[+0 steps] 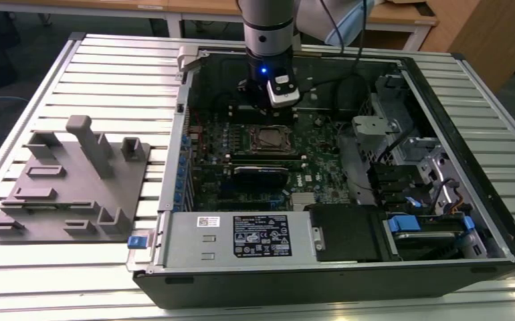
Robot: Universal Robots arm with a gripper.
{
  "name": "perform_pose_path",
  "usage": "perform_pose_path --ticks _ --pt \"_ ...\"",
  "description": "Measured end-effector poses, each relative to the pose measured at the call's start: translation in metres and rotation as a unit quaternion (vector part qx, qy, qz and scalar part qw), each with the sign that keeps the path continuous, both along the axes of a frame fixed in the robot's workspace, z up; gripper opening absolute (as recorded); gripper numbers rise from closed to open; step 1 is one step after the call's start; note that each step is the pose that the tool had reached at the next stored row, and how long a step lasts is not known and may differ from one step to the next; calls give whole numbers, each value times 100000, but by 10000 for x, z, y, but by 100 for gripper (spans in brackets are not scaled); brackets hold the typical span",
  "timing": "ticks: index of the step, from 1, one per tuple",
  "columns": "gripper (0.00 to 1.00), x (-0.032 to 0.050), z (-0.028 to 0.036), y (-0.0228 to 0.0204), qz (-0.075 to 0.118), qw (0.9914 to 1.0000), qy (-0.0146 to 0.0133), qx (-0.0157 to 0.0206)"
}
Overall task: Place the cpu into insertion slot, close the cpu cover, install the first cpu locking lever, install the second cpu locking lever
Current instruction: 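Install the first cpu locking lever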
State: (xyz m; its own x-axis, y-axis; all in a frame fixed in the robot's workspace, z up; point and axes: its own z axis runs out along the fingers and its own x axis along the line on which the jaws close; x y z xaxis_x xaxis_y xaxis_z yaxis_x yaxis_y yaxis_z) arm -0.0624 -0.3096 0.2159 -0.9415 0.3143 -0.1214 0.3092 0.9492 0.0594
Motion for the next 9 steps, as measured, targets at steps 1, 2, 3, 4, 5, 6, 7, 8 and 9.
perform_pose_path --ticks 1,2,3,4,5,6,7,8,9 --pt "10 0 0 0 1 100000 -2 -1" --pt "10 0 0 0 2 100000 0 -2" --pt "10 1 0 0 7 100000 1 -3" --pt "10 1 0 0 12 100000 12 -5" --pt "10 2 -3 1 27 100000 209 7" --pt "10 2 -6 1 21 99997 738 1" --pt "10 1 -9 0 11 99989 1493 -8" --pt "10 1 -11 0 13 99975 2218 5" --pt "10 1 -11 0 11 99972 2362 -8"
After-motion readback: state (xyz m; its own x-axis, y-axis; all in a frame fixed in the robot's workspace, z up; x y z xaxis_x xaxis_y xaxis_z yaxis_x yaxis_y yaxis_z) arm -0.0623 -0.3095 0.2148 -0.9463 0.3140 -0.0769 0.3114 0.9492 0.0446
